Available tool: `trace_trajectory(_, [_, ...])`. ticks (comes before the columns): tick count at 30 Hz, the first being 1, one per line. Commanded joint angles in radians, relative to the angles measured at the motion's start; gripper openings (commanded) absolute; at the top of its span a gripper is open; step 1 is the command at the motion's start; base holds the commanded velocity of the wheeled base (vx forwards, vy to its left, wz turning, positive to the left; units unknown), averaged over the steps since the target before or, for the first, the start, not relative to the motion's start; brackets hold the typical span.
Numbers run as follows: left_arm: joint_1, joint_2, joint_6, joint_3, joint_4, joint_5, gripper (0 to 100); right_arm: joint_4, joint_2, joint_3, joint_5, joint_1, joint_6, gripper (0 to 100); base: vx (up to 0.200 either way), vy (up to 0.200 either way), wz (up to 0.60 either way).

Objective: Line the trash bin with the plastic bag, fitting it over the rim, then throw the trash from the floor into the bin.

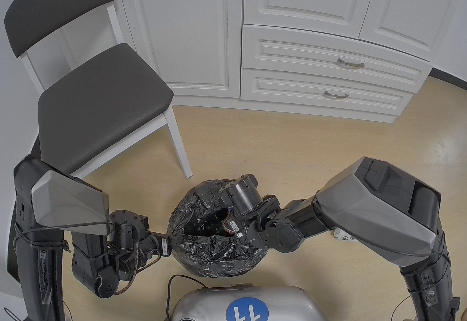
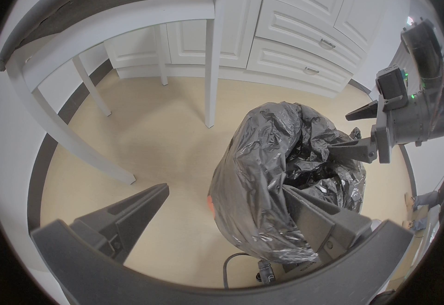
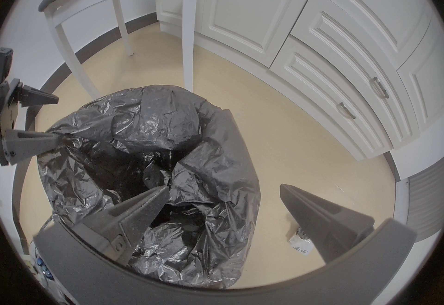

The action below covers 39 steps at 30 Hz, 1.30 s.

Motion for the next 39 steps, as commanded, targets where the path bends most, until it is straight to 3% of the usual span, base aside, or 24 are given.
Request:
trace_trajectory(1, [0.003,0.01,0.003,0.0,0.0,0.001,100,0.004,0.029,-0.056,0.0,-0.015,-0.002,100,0.0,0.0,0.0])
trace_trajectory(16, [0.074,0.131,0.073,-0.015,-0.001,0.001,100,0.001,0.196,-0.217,-0.014,-0.102,0.0,100,0.0,0.0,0.0])
trace_trajectory(26, [0.08,0.124,0.067,-0.024,-0.003,-0.003,100,0.002,0.159,-0.218,-0.016,-0.108,0.001,100,0.0,0.0,0.0])
trace_trajectory(39, [0.04,0.035,0.046,0.003,-0.001,-0.005,100,0.012,-0.094,-0.023,-0.014,0.036,-0.026,100,0.0,0.0,0.0])
